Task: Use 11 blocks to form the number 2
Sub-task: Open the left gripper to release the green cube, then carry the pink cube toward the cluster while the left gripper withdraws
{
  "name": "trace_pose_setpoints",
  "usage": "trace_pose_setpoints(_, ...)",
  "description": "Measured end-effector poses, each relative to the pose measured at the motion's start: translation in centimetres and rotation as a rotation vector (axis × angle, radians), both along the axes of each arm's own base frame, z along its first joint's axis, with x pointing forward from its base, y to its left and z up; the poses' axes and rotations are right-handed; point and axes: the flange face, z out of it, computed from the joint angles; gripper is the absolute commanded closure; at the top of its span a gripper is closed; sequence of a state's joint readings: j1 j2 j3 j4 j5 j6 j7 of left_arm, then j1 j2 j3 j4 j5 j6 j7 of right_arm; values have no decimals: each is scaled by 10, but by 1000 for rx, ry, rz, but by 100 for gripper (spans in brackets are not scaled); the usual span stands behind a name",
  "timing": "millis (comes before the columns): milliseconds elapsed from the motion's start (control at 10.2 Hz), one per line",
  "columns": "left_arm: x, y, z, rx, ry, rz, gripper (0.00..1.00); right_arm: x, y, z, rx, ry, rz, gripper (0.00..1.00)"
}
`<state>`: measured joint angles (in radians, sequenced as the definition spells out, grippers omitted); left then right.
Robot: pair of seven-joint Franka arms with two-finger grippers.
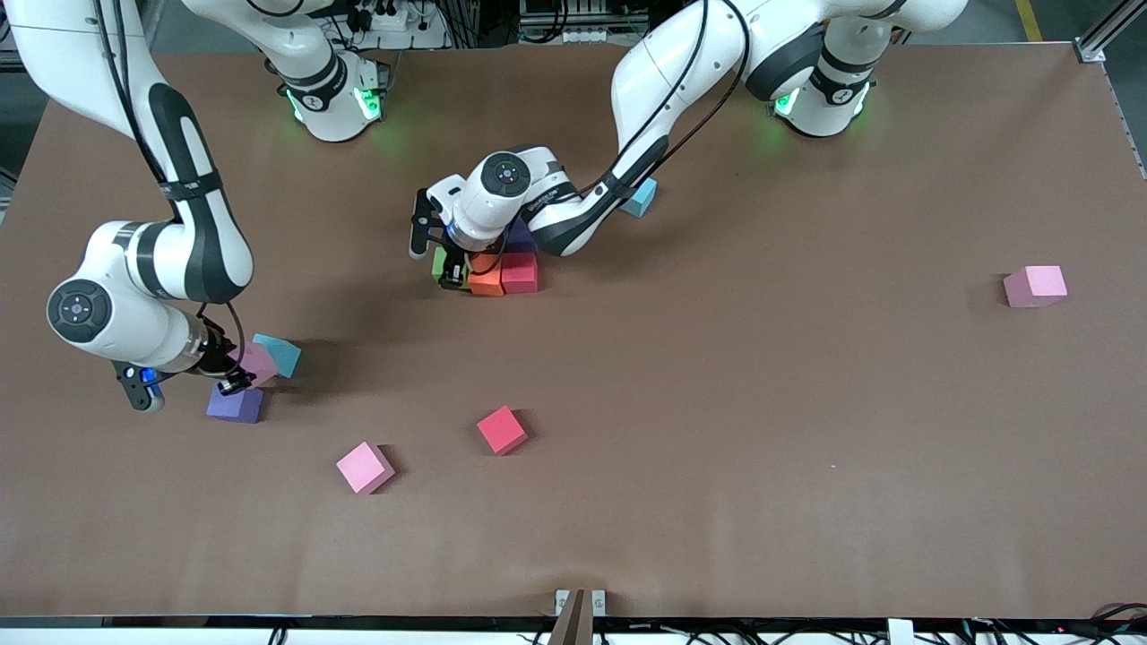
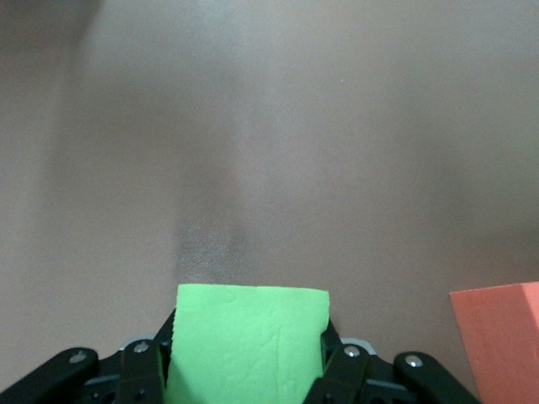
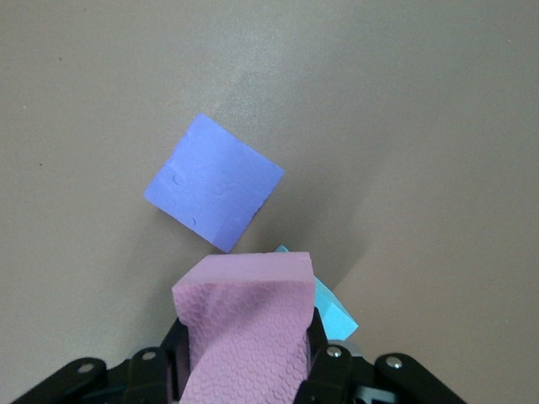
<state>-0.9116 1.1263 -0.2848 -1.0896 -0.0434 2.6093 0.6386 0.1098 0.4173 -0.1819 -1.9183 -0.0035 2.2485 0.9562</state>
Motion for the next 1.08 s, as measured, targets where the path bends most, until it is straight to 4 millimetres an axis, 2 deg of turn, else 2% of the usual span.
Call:
trace_pose_setpoints(98, 0, 0, 0, 0, 0, 0, 1, 0, 0, 0, 0, 0, 0, 100)
trace_pose_setpoints(782, 0, 0, 1, -5, 9, 20, 0, 0, 0, 0, 0, 0, 1, 100)
trace_pose_setpoints(978, -2, -5, 12, -30, 32, 73, 0, 0, 1, 0, 0, -1, 1, 100)
trace_pose_setpoints(1076, -2, -9, 28, -48, 36, 93, 0, 0, 1, 0, 0, -2, 3, 100)
